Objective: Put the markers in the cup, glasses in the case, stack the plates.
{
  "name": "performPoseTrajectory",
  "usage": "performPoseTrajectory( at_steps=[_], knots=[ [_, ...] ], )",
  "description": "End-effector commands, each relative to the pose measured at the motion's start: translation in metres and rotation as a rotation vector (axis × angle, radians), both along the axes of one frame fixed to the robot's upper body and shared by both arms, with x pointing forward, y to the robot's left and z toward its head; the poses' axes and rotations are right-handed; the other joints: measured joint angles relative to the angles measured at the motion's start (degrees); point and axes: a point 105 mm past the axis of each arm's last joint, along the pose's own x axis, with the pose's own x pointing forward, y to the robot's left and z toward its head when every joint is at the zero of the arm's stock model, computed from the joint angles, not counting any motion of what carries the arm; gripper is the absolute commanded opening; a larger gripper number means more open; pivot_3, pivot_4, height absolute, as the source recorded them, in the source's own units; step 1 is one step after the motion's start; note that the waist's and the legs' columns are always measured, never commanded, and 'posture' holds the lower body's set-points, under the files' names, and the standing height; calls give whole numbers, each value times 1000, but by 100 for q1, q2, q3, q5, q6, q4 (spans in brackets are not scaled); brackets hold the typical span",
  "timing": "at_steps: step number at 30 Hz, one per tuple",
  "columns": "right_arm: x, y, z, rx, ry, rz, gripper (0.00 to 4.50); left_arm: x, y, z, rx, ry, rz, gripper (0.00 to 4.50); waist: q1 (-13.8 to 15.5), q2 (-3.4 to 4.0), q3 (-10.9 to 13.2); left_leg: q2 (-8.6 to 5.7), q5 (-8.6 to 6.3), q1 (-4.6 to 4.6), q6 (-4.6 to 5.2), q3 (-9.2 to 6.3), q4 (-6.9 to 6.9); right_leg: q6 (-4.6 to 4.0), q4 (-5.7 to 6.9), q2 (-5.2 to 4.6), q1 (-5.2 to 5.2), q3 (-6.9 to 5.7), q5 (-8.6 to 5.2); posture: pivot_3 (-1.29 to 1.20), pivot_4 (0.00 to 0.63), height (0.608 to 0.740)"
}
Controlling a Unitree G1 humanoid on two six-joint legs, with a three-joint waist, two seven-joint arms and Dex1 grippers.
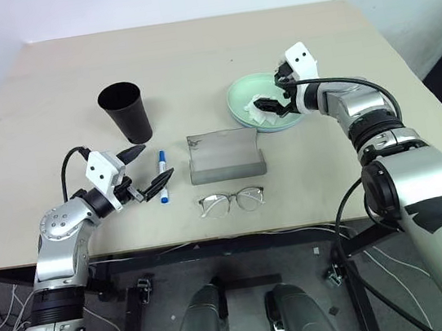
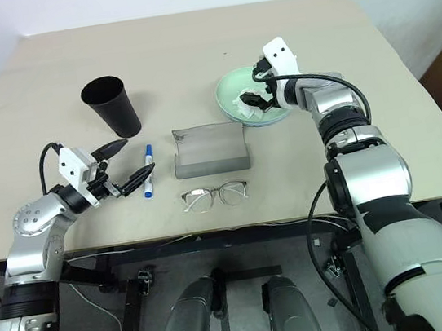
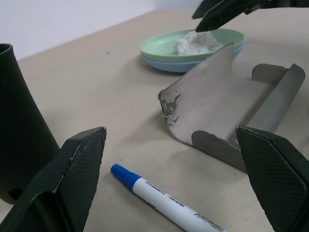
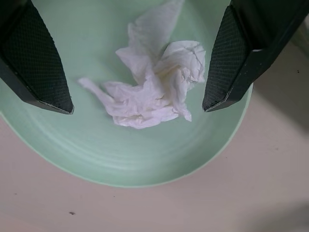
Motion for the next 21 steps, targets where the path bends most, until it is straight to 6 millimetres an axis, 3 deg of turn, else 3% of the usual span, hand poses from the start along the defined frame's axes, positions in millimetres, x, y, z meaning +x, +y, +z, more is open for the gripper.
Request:
performPoseTrajectory(
  at_steps=[1, 7, 12, 21],
  knots=[
    [-14, 20, 45, 62, -66, 215, 4483, 0, 6, 12, 11, -49, 8, 4500, -1, 0, 0, 0, 2, -1, 4, 3, 0, 0, 4, 0, 0, 4, 0, 0, 150, 727],
    [-77, 49, 59, 143, 106, 632, 4483, -1, 9, 14, 19, -50, 12, 4500, 19, 0, 0, 2, 1, -8, 4, 12, 3, 0, 29, -2, -36, 20, 0, 0, 150, 727],
    [-116, 70, 48, 68, 279, 837, 4483, 1, 8, 13, 24, -45, 12, 4500, -10, -1, 0, 2, -8, -8, -9, 14, 4, -6, 34, -8, -49, 31, 1, 0, 150, 727],
    [-146, 93, 8, -148, 484, 988, 4483, 2, -3, 9, 22, -41, -10, 4500, 3, -2, -1, 2, -9, -31, -9, 17, 5, -6, 33, -10, -73, 36, 1, 0, 150, 727]
  ],
)
